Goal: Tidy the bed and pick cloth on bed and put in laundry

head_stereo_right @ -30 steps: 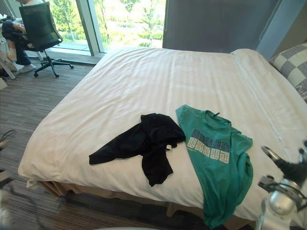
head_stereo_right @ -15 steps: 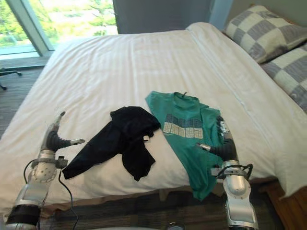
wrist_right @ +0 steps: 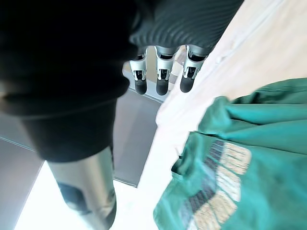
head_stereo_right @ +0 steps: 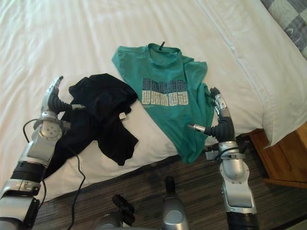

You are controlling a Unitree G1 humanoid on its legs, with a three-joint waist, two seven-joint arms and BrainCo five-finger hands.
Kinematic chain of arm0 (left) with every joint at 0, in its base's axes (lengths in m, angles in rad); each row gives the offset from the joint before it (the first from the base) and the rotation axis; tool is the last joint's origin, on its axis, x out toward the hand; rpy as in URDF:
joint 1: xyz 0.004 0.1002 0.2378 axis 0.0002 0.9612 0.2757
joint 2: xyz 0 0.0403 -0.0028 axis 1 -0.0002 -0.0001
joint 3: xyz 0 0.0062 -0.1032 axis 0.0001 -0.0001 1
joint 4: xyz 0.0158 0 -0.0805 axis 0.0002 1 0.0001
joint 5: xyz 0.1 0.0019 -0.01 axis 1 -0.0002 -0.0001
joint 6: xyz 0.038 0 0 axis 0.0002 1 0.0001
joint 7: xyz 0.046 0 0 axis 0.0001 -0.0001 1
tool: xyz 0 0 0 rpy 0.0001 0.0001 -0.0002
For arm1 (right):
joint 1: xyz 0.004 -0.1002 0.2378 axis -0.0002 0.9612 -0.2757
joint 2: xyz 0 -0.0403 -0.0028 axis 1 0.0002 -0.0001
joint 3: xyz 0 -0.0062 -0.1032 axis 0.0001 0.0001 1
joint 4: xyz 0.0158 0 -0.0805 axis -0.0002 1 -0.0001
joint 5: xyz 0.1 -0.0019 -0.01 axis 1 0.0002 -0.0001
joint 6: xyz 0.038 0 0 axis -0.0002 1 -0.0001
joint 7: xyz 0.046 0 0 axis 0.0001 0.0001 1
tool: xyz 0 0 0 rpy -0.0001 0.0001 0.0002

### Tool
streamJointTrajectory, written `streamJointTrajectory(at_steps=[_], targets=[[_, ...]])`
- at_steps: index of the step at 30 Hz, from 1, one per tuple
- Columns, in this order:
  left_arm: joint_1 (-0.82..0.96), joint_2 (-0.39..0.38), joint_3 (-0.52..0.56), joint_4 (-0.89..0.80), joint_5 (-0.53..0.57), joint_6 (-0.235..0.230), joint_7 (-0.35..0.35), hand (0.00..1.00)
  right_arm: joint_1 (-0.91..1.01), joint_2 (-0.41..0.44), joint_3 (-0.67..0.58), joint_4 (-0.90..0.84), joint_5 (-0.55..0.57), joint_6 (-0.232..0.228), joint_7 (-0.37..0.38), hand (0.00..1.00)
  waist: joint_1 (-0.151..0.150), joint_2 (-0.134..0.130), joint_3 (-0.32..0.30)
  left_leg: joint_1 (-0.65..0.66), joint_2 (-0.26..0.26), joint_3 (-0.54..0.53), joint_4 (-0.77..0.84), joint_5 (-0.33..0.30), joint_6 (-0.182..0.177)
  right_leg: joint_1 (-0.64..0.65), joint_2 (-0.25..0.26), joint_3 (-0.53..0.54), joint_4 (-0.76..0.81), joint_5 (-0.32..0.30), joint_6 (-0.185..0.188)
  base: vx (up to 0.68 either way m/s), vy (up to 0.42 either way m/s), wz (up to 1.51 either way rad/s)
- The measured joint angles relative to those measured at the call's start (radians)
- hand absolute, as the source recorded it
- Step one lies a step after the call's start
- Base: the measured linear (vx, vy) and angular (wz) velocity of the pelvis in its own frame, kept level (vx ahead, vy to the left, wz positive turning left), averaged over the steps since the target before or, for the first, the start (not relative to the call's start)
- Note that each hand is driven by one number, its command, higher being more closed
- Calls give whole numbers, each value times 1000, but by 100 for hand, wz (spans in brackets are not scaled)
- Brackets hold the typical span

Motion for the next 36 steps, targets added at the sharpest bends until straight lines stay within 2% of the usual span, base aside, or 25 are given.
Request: streamJointTrajectory(at_steps=[2, 6, 8, 9, 10, 11, 12, 14, 15, 16, 17, 22, 25, 29, 32, 34, 36], targets=[[-37, 1, -30, 2, 0, 12, -13, 0, -1, 0, 3, -22, 3, -7, 4, 0, -2, -1, 7, -31, 3, 1, 17, 0, 0, -48, -2, 15, 41, -1, -1, 40, -32, -2], [-129, -20, -82, 74, 0, 27, -46, 0, -43, 5, 17, -106, 3, -16, 3, 0, -2, -21, 68, -91, 14, 16, 46, -5, 4, -102, -1, 23, 43, -1, -1, 35, -52, -1], [-132, -40, -94, 76, 3, 37, -61, 0, -61, 5, 31, -129, 3, -16, 3, 0, -1, -21, 86, -104, 24, 18, 53, -6, 5, -128, 6, 24, 74, -1, -1, 57, -80, -7], [-138, -71, -80, 75, 12, 46, -61, 0, -75, 6, 43, -149, 3, -16, 3, 0, 2, -5, 106, -100, 51, 19, 63, -5, 5, -216, 31, 26, 232, -9, -12, 70, -106, -12], [-141, -79, -80, 76, 12, 48, -61, 0, -78, 7, 43, -155, 3, -16, 3, 0, 3, -4, 108, -100, 58, 17, 69, -6, 5, -234, 35, 26, 260, -14, -16, 64, -110, 2], [-144, -91, -83, 71, 13, 62, -67, 0, -72, 8, 52, -178, 3, -16, 1, 0, 6, -3, 113, -100, 70, 20, 81, -7, 2, -217, 52, 35, 132, -14, -42, 87, -178, 22], [-129, -96, -80, 58, 13, 75, -74, 0, -69, -2, 76, -187, 2, -16, -1, 0, 16, -7, 112, -105, 76, 22, 123, -43, -25, -169, 47, 18, 11, 20, -37, 97, -161, 7], [-124, -104, -78, 58, 10, 99, -73, 0, -104, -2, 81, -182, 2, -11, -7, 0, 35, 7, 121, -109, 98, 47, 148, -44, -22, -173, 57, 21, 10, 20, -37, 93, -114, -13], [-126, -116, -78, 58, 7, 123, -74, 0, -113, -2, 86, -183, 2, -3, -12, 0, 41, 13, 120, -106, 107, 48, 159, -42, -20, -170, 62, 19, 16, 20, -37, 51, -65, -7], [-126, -122, -78, 64, 7, 128, -74, 0, -114, -3, 89, -184, 2, -1, -14, 0, 41, 13, 120, -102, 108, 48, 163, -41, -19, -166, 62, 19, 20, 20, -37, 22, -42, 0], [-126, -133, -78, 72, 7, 132, -74, 100, -114, -3, 91, -195, 2, 0, -17, 0, 39, 12, 120, -102, 108, 46, 173, -40, -17, -164, 59, 12, 29, 19, -36, 16, -6, 7], [-137, -142, -119, 70, 26, 117, -86, 100, -123, 0, 135, -218, 0, 16, -24, 0, 38, 4, 122, -104, 69, 43, 174, -45, -14, -164, 22, 3, 32, 14, -19, -17, 51, 11], [-136, -135, -163, 50, 80, 110, -112, 100, -127, 0, 149, -218, -7, 25, -25, 0, 42, 4, 122, -106, 54, 41, 173, -54, -2, -163, 7, 0, 32, 20, -6, -38, 59, 8], [-101, -116, -221, -36, 68, 99, -175, 100, -132, 0, 149, -218, -50, 27, -52, 0, 41, 2, 121, -107, 37, 12, 170, -57, 3, -146, -15, -20, 26, 25, 3, -35, 39, 15], [2, -95, -249, -151, 23, 51, -235, 100, -148, -7, 148, -211, -127, 32, -82, 0, 39, -4, 118, -107, 26, -22, 165, -59, 6, -128, -27, -41, 16, 30, 11, -32, 28, 24], [87, -83, -249, -228, -31, 20, -279, 100, -168, -24, 148, -179, -165, 52, -102, 0, 37, -10, 113, -107, 17, -65, 152, -59, 7, -98, -36, -67, -10, 34, 18, -22, 20, 33], [170, -87, -249, -292, -88, -12, -335, 100, -202, -67, 146, -113, -189, 90, -127, 0, 37, -15, 110, -114, 13, -111, 151, -60, 9, -66, -41, -98, -41, 48, 32, -20, 20, 39]])
